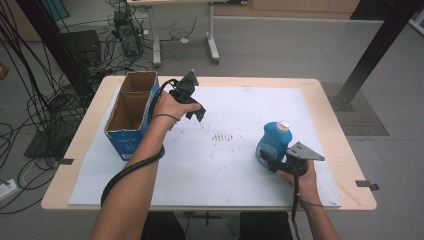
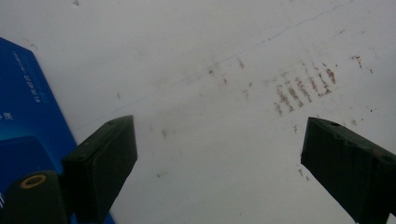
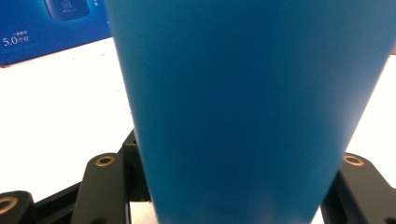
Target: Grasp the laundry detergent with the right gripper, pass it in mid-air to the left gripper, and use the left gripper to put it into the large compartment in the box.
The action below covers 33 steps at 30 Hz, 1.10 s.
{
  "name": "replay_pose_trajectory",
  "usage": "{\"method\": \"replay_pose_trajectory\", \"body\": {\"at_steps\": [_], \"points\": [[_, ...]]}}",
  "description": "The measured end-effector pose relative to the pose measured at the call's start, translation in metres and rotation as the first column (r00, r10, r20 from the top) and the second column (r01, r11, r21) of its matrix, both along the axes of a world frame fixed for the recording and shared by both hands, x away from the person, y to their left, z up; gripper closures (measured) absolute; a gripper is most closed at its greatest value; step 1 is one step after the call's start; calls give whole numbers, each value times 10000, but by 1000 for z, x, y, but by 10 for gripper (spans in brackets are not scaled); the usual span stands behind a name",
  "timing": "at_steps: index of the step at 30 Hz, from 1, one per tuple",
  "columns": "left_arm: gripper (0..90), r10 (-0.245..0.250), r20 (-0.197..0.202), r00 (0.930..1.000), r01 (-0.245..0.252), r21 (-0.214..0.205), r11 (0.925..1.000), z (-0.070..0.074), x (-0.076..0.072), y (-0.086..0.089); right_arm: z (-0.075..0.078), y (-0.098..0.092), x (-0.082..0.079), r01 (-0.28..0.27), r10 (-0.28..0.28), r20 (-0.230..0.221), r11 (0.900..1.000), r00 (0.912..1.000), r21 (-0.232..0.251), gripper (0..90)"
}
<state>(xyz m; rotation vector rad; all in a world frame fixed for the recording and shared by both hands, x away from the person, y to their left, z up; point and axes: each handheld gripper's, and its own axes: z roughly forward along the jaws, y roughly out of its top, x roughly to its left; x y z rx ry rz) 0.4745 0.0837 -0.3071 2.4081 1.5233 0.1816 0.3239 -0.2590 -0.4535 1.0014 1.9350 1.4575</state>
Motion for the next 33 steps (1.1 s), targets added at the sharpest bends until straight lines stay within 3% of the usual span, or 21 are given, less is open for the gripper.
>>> {"method": "replay_pose_trajectory", "body": {"at_steps": [20, 33], "points": [[110, -31, 80, 10000, 31, -65, 10000, 1, 6, -8, 1, -2, 2, -214, 214, -46, 9998, 9998, -33, 407], [110, 61, 91, 9999, -61, -35, 10000, 0, 5, -4, 2, -2, 3, -307, 306, -120, 9995, 9995, -94, 407]]}}
